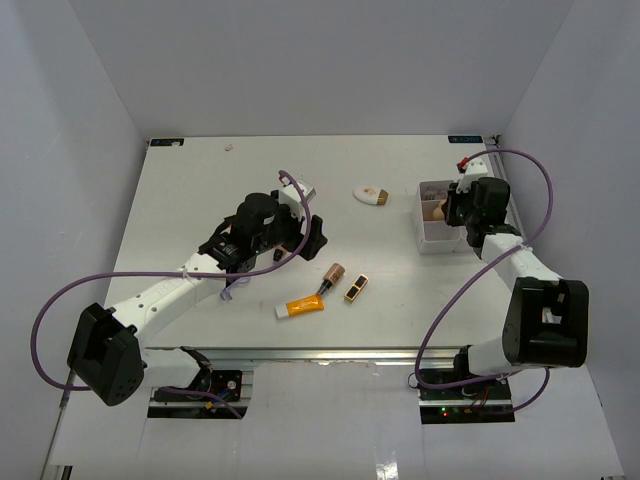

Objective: Organize the makeup

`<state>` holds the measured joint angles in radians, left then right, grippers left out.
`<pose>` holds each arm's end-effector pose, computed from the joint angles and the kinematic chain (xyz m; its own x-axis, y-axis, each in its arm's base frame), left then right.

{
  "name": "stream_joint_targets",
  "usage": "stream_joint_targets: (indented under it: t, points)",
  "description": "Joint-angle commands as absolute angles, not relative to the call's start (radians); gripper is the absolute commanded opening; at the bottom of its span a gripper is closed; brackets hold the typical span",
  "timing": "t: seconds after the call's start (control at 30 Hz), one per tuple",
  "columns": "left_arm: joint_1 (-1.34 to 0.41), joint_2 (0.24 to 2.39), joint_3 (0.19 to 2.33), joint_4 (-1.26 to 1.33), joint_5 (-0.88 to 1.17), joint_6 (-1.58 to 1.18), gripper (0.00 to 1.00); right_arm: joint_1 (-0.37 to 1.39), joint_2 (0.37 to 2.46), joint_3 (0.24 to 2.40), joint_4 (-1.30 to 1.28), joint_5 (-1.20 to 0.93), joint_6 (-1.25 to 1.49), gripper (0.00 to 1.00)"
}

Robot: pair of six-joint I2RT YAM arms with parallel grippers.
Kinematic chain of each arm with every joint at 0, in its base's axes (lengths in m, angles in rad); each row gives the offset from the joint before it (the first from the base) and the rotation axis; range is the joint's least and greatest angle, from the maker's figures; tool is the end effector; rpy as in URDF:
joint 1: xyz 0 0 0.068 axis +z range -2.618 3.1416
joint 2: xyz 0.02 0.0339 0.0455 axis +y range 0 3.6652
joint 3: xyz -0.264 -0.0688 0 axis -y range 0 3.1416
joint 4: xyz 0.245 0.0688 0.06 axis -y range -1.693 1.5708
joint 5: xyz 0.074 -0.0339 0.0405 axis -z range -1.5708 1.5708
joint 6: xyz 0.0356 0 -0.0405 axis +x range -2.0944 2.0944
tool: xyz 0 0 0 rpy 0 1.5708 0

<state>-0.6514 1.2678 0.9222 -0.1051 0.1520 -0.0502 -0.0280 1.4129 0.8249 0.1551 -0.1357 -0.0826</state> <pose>0.2276 -0.1803 0.2914 -0.3815 0.2285 -0.8957 0.6894 0.7158 -0.1110 0.3148 -0.0040 0.2424 -0.4101 -0.0703 -0.9093 -0.1293 0.9914 -0.0183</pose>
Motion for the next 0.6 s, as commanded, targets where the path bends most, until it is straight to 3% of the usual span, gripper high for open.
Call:
stream_joint_targets:
  t: [0.0,0.1,0.33,0.57]
  points:
    - [-0.65,1.243,0.92,-0.103,0.147,-0.041,0.98,-0.031,1.442,0.859,0.193,-0.179,-0.056,0.24]
    - [-0.65,1.243,0.92,-0.104,0.148,-0.04,0.98,-0.031,1.449,0.863,0.183,-0.182,-0.071,0.35]
    - [-0.65,1.234,0.916,-0.103,0.169,-0.029,0.98,-0.037,1.381,0.864,0.158,-0.188,-0.099,0.5]
    - [-0.65,1.235,0.915,-0.106,0.178,-0.029,0.98,-0.045,1.305,0.854,0.134,-0.212,-0.131,0.53]
